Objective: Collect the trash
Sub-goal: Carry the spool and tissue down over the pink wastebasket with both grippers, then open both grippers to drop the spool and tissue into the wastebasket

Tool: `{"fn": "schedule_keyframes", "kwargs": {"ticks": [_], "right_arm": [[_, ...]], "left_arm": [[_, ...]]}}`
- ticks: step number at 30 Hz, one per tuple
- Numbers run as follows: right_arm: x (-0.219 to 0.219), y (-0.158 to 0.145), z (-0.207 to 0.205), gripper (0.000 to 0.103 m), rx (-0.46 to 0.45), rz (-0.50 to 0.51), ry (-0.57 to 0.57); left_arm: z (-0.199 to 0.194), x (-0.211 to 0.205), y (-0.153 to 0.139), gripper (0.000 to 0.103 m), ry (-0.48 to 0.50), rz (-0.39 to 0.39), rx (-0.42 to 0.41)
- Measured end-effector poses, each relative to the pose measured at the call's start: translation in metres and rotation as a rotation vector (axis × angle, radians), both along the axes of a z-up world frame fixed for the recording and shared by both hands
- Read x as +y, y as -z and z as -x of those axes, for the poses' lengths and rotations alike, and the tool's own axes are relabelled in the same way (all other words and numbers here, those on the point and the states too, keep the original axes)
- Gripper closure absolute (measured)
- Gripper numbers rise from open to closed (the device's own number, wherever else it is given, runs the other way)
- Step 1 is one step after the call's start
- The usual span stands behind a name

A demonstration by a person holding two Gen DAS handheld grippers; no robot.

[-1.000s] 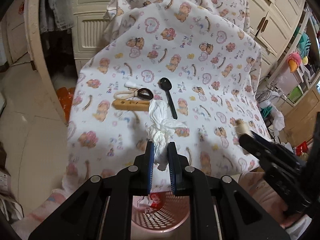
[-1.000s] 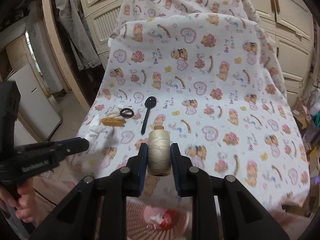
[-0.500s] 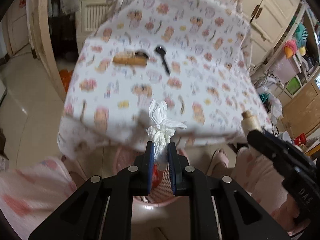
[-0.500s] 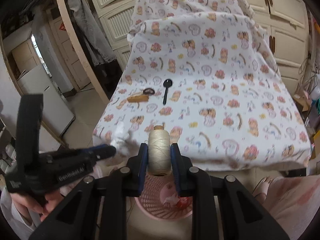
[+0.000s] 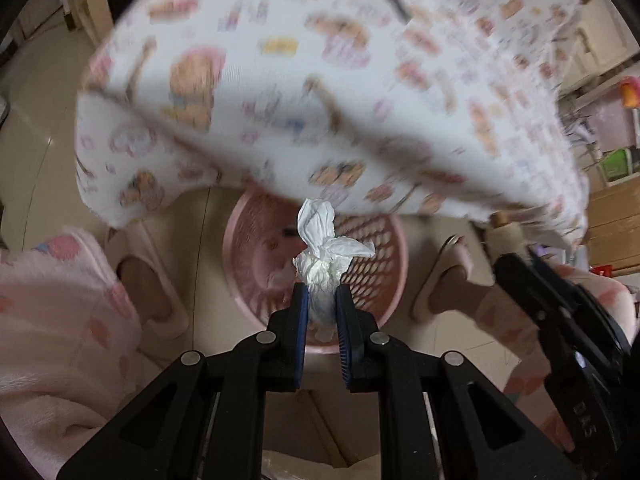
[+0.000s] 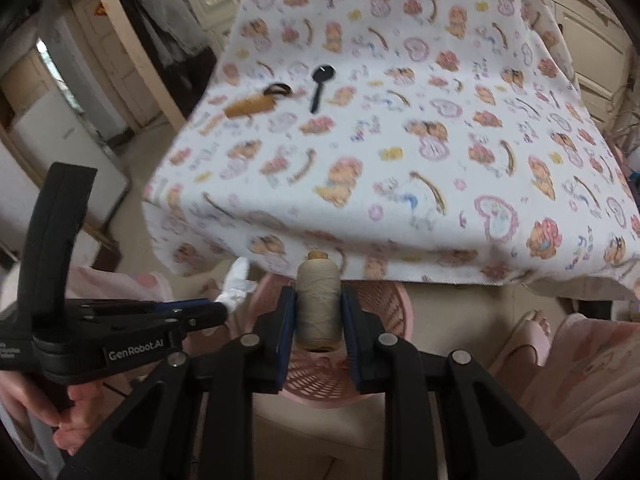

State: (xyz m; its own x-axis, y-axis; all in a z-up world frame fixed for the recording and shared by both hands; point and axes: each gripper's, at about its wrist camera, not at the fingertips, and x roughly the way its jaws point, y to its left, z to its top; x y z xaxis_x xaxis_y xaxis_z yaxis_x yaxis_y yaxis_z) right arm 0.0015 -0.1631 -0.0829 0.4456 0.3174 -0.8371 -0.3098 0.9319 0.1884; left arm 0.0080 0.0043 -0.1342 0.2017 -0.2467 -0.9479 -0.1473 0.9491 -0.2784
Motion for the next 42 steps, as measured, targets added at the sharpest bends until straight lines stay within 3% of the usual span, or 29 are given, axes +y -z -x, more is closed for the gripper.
{"fn": "schedule_keyframes", "kwargs": {"ticks": [2,5,10,13,16,18,20,24,28,37,39,42], "right_arm": [[0.003,0.011,-0.001,0.081,0.023,0.018,0.009],[0.004,0.027,-0.007,0.081,0.078,0.019,0.020],[-0.005,0.064,-0.019,0.081,0.193,0.045,0.075],[-0.014,0.085,-0.025,0.081,0.256,0.016,0.097],[-0.016,0.114,-0.029,0.081,0.287,0.080,0.122],[-0.018,0.134,-0.033,0.081,0.335,0.075,0.128],[-0.021,0.151,-0.036,0.081,0.374,0.052,0.139],[-0.023,0.170,-0.042,0.081,0.420,0.067,0.148],[-0.025,0.186,-0.043,0.081,0.469,0.047,0.170],[-0.028,0.196,-0.041,0.081,0.493,0.054,0.176],[-0.029,0.195,-0.041,0.081,0.487,0.053,0.178],[-0.029,0.193,-0.042,0.081,0.479,0.046,0.177]], "left_arm": [[-0.006,0.000,0.023,0.090,-0.005,0.010,0.089],[-0.011,-0.005,0.050,0.090,0.002,-0.042,0.169],[-0.010,-0.015,0.071,0.090,0.044,-0.060,0.212],[-0.014,-0.016,0.095,0.090,0.030,-0.027,0.253],[-0.016,-0.017,0.123,0.090,-0.015,0.040,0.296],[-0.015,-0.021,0.137,0.090,0.010,0.011,0.315],[-0.014,-0.028,0.142,0.090,0.064,-0.073,0.317],[-0.012,-0.023,0.146,0.089,0.060,-0.151,0.325],[-0.010,-0.014,0.154,0.089,0.042,-0.098,0.346],[-0.009,-0.014,0.147,0.086,0.026,-0.105,0.335],[-0.008,-0.016,0.144,0.082,0.034,-0.116,0.330],[-0.008,-0.015,0.141,0.066,0.029,-0.153,0.321]]}}
